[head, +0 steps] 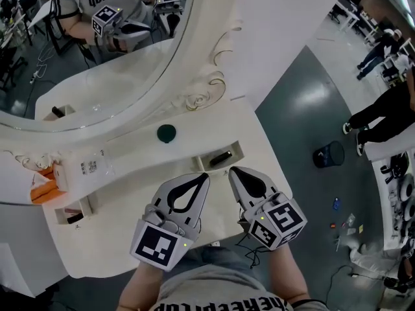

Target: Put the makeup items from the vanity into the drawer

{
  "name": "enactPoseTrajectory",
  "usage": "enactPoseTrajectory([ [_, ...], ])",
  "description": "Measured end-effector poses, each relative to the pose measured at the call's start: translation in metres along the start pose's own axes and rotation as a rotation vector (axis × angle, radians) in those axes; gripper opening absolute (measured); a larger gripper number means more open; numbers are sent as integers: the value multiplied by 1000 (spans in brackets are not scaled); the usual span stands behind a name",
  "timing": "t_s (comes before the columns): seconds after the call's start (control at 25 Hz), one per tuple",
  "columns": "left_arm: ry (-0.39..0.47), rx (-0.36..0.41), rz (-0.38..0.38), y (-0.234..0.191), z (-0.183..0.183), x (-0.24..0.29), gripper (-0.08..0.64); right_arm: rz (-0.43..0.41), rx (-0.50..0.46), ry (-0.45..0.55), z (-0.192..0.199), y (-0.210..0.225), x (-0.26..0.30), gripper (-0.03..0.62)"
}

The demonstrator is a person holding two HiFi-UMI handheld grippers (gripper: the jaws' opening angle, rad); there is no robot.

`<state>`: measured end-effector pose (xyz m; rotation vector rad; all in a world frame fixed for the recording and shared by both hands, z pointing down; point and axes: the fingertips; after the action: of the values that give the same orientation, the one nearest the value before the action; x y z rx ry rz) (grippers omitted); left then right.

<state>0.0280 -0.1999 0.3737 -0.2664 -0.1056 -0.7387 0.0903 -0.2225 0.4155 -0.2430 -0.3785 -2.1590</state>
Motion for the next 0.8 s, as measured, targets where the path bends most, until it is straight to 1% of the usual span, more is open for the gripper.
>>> enactPoseTrajectory([
  [0.28, 8, 25, 32, 23, -5, 3, 15, -24, -31, 69, -23, -14, -26, 12],
  [0.8, 17, 77, 117, 74, -14, 9, 15, -5, -68, 183, -47, -28, -85, 11],
])
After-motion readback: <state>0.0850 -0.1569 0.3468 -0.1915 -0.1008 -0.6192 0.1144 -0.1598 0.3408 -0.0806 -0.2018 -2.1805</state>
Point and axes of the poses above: the fingertips, and each gripper's own axes: x forward along the fingers, y to its right, z out of its underside, and after that the axes turned 3 degrees about -x, right-handed
